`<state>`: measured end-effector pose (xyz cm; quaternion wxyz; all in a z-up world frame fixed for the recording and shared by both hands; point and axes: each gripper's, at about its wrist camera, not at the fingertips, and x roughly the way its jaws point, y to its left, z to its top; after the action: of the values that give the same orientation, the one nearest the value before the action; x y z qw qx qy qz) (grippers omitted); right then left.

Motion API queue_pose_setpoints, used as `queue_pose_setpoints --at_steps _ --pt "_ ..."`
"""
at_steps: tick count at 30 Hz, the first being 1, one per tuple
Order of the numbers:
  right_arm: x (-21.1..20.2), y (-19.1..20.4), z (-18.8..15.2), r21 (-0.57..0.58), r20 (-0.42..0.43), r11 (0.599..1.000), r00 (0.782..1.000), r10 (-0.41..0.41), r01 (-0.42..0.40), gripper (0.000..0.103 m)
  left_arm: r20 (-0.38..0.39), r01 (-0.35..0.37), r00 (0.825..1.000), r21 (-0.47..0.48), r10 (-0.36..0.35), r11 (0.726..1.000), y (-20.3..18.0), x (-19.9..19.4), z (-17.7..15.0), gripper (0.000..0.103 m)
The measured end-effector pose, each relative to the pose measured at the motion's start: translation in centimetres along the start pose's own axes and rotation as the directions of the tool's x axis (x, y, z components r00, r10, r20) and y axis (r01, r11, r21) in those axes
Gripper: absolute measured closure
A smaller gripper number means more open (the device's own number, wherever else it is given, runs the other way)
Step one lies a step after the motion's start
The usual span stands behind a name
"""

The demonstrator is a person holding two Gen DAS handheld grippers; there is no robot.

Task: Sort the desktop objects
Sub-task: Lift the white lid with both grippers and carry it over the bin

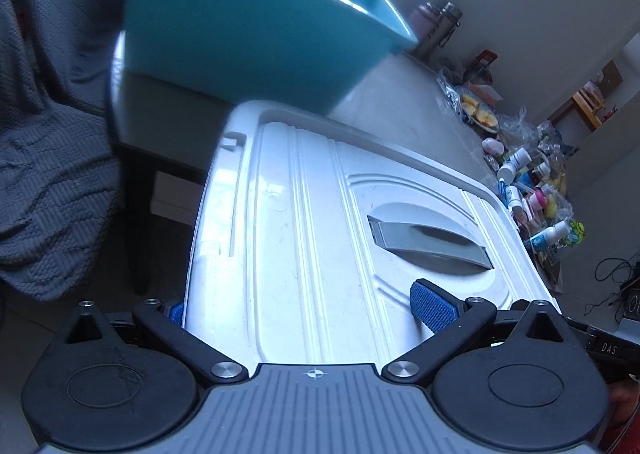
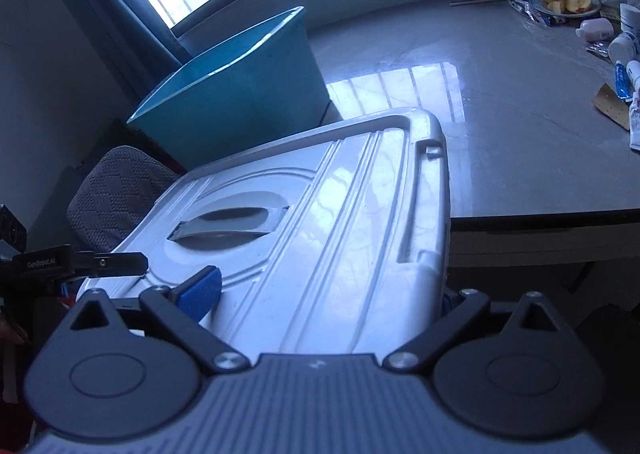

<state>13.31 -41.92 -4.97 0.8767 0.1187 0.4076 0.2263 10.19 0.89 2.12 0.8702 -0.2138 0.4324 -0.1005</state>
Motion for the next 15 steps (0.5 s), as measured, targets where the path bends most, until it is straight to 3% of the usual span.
queue_pose_setpoints --at_steps 8,15 --pt "1.4 9.1 -3.1 -0.031 0.039 0.999 0.998 0.039 -0.037 0.004 0.050 -0.027 0.998 0.009 0.026 1.000 7.0 -9.5 -1.7 0.000" --pt "1.8 14.7 -5.9 -0.035 0.070 0.997 0.995 0.065 -0.063 0.004 0.078 -0.052 0.996 0.023 0.050 0.998 11.2 -16.1 -3.3 0.000"
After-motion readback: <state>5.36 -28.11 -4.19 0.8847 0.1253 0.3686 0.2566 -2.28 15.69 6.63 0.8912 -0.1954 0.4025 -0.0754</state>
